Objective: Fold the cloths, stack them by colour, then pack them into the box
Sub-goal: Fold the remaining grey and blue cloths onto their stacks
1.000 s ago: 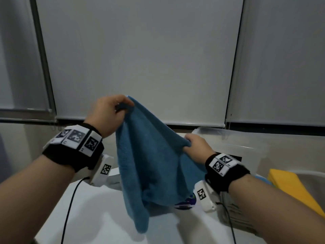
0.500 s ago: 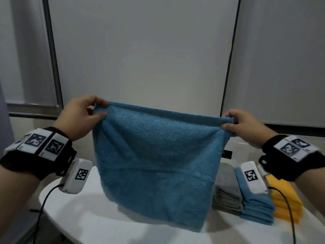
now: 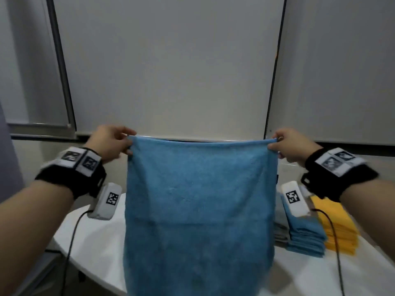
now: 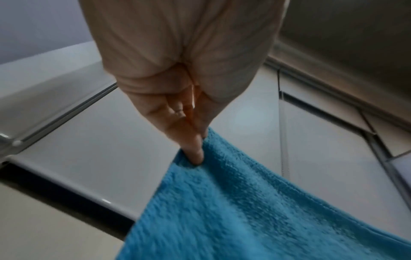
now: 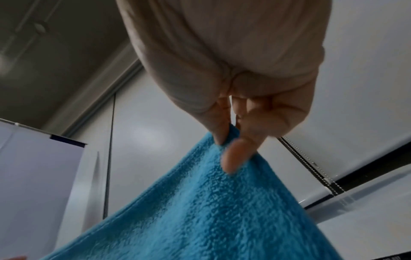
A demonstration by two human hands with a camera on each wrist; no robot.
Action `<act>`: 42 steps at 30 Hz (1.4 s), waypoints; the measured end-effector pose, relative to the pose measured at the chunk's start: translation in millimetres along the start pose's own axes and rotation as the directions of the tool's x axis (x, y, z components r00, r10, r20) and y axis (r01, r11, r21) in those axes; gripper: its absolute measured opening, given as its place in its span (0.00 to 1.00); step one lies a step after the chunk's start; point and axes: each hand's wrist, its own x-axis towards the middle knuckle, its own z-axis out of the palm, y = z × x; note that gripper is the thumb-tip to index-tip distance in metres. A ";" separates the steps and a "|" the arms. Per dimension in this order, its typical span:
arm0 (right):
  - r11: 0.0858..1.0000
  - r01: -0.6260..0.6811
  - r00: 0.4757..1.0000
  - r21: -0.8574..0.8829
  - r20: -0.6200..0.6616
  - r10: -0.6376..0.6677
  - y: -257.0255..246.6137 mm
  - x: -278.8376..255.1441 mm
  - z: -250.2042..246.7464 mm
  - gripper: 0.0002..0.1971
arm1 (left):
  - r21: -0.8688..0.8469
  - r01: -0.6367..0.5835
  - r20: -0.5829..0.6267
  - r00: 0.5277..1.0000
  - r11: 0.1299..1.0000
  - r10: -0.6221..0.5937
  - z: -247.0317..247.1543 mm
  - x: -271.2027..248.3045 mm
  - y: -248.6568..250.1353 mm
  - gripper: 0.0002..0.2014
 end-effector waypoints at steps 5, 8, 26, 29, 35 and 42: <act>0.990 0.028 0.995 0.136 -0.097 -0.015 -9.4 17.6 14.2 0.12 | -0.141 0.039 -0.119 0.991 0.989 -0.056 13.5 20.5 -4.0 0.14; 0.952 0.096 0.989 0.290 -0.132 -0.060 -14.7 9.6 3.9 0.10 | -0.287 -0.057 -0.215 0.977 0.956 -0.006 3.5 12.7 13.0 0.09; 0.955 -0.297 0.651 0.020 0.736 0.187 120.9 -138.5 42.9 0.03 | 0.093 0.155 0.695 0.697 0.983 -0.176 12.3 -119.4 -104.5 0.07; 0.915 -0.401 0.514 -0.044 0.816 0.265 124.0 -137.0 42.7 0.03 | 0.171 0.194 0.798 0.548 0.966 -0.251 11.2 -121.0 -100.2 0.10; 0.950 -0.037 0.733 -0.311 0.638 0.237 116.1 -111.2 62.2 0.07 | 0.216 0.164 0.710 0.651 0.963 -0.270 29.2 -104.8 -109.0 0.06; 0.676 0.238 0.927 -0.697 0.371 0.056 122.8 -43.6 119.9 0.13 | 0.173 0.265 0.424 0.849 0.948 -0.315 93.2 -68.3 -160.4 0.09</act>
